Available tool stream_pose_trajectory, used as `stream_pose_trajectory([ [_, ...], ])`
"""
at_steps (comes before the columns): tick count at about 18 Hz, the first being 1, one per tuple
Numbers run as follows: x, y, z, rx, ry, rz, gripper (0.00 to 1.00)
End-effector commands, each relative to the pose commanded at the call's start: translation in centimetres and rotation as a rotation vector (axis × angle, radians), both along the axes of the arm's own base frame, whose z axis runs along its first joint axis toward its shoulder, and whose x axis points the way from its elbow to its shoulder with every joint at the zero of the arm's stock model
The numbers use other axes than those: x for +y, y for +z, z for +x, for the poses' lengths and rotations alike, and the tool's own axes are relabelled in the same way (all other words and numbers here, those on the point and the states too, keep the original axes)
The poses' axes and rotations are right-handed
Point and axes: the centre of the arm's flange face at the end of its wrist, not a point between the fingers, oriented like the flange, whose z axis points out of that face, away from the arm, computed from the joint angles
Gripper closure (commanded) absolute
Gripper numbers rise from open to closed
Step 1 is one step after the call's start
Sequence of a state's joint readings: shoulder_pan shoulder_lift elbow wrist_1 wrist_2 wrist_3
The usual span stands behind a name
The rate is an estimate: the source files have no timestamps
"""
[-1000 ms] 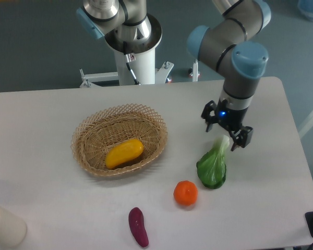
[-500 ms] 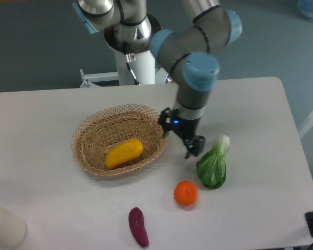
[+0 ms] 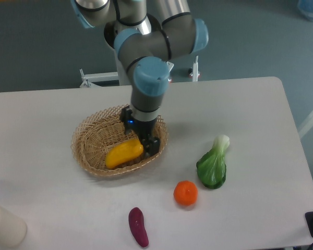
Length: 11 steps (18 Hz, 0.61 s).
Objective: Pick up the mango from the basket
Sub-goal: 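Move the gripper over the basket and lower it onto the yellow mango, then close the gripper around the yellow mango inside the basket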
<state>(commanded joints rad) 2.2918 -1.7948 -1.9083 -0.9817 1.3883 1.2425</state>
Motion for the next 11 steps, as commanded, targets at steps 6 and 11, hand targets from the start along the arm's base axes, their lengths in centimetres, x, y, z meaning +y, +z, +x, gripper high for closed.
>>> stream_pose_trajectory([
  [6,-0.6,-2.2,0.7,-0.001,-0.007,-0.052,0.0],
  [11,0.8,-3.9,1.0,0.021,0.013,-0.106,0.0],
])
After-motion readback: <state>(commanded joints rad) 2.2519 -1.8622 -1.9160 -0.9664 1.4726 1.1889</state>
